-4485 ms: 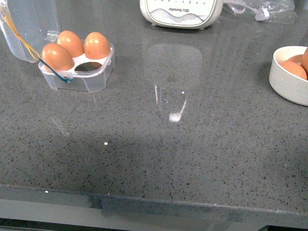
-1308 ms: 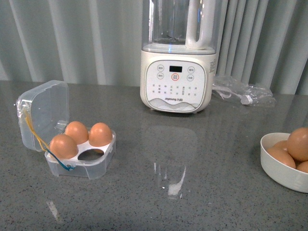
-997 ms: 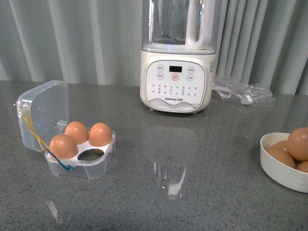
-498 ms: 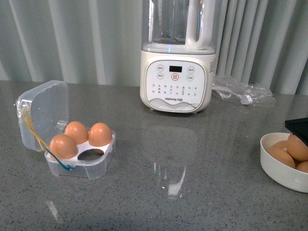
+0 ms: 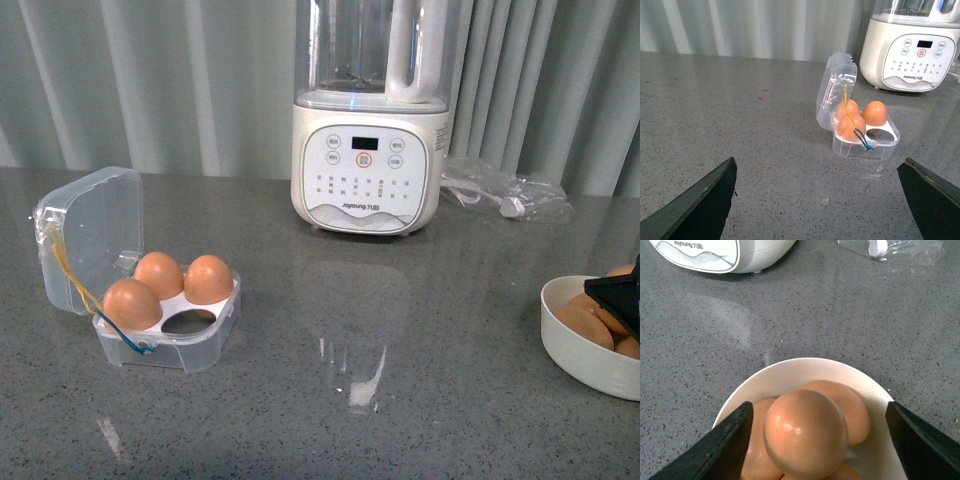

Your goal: Put egg into box

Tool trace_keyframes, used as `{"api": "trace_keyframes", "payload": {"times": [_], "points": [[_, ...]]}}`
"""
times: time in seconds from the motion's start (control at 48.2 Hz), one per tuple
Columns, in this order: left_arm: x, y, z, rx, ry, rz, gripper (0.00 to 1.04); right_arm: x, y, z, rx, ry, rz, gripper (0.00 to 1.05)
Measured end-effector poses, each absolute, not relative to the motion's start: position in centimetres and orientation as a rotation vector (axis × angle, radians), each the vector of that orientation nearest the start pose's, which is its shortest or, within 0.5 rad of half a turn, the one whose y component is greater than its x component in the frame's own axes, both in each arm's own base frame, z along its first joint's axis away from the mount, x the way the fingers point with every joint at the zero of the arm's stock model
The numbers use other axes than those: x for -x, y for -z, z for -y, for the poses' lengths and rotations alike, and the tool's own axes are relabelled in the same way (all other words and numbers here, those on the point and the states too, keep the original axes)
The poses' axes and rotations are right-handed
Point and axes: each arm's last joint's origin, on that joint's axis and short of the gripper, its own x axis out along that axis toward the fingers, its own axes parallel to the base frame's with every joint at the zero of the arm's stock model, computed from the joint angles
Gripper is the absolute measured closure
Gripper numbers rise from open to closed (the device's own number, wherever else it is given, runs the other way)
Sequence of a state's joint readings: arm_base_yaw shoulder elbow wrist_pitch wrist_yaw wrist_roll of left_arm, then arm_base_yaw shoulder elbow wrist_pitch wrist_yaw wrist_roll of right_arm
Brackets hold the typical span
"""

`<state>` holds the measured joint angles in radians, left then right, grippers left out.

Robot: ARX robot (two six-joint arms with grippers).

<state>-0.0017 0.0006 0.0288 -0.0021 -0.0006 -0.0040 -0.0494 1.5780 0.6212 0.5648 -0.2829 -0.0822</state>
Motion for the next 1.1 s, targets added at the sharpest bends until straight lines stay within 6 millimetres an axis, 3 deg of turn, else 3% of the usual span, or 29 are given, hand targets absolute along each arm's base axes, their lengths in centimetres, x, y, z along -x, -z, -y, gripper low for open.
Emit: {"api": "trace_keyframes", "payload": {"times": [0.166, 0.228, 0.457, 0.644, 0.872, 1.101], "points": [[-9.6, -17.3, 0.0, 0.004, 0.001, 0.026, 0.07, -29.9, -16.3, 0.8, 0.015, -0.244, -0.379, 0.56], [-9.6, -17.3, 0.0, 0.004, 0.001, 0.026, 0.07, -29.9, -16.3, 0.8, 0.014, -0.247, -0.377, 0.62], [-9.6, -17.3, 0.0, 0.004, 0.001, 0.026, 0.07, -29.6, -16.6, 0.9, 0.014, -0.244, -0.375, 0.63], [-9.6, -17.3, 0.0, 0.004, 0.001, 0.026, 0.07, -28.7, -19.0, 0.2, 0.028, -0.264, -0.321, 0.63], [-9.6, -17.3, 0.0, 0.004, 0.001, 0.026, 0.07, -28.5, -23.6, -3.0, 0.058, -0.371, -0.209, 0.63], [-9.6, -17.3, 0.0, 0.004, 0.001, 0.026, 0.07, -30.3, -24.8, -6.7, 0.040, -0.494, -0.182, 0.63]]}}
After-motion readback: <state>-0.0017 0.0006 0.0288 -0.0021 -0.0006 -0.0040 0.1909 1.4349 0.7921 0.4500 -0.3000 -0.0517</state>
